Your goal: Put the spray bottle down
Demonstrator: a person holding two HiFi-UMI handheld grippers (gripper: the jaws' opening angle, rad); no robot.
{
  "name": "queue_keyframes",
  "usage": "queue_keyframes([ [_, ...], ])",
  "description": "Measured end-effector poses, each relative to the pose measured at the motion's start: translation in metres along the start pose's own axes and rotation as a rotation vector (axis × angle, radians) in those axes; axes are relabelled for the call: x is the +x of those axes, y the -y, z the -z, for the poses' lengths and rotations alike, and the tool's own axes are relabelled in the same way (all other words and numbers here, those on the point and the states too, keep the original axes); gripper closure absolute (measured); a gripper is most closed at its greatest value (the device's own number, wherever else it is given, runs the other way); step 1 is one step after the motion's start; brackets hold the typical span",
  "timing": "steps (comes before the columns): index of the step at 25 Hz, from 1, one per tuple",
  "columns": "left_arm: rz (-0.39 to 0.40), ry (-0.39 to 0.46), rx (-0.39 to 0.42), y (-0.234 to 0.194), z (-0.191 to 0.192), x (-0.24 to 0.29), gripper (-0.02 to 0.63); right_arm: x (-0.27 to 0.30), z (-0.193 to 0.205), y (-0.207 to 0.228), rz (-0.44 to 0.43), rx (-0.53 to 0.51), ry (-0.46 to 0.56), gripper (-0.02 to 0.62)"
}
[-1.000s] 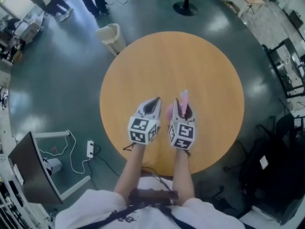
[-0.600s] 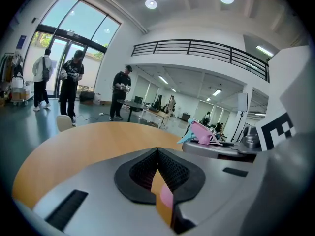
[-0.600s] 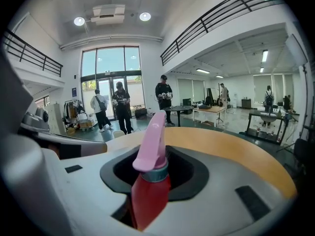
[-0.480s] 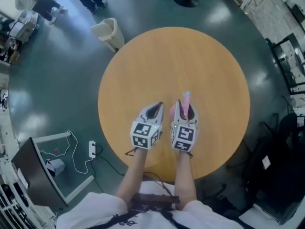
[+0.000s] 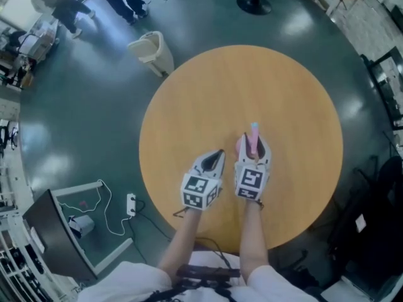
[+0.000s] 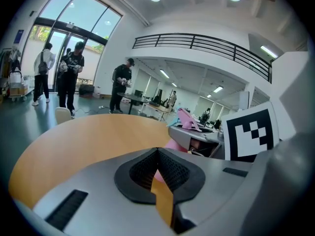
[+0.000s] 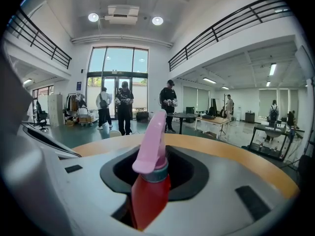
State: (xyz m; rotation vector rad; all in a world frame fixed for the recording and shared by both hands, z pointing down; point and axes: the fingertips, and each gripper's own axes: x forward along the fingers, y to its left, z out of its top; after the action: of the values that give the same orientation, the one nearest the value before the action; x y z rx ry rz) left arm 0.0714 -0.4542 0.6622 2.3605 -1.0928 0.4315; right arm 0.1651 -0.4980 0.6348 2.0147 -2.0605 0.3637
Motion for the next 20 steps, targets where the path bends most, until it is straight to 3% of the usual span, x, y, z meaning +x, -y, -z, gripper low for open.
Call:
queue_keyframes([
  [6,0.004,-0.035,-0.004,-0.002,0.018,0.007,0.595,0.012,0.031,-0.001,0.007,-0.040,0.002,0.437],
  [13,0.009,-0.008,-0.006,-0.001,0.009,0.006,0.595,0.006,0.038,-0.011,0.021,-0.058,-0.008,0.436],
  [20,0.007,0.022,0.007,0.013,0.001,0.000,0.595,0.000,0.051,-0.015,-0.029,-0.098,-0.098,0.410],
])
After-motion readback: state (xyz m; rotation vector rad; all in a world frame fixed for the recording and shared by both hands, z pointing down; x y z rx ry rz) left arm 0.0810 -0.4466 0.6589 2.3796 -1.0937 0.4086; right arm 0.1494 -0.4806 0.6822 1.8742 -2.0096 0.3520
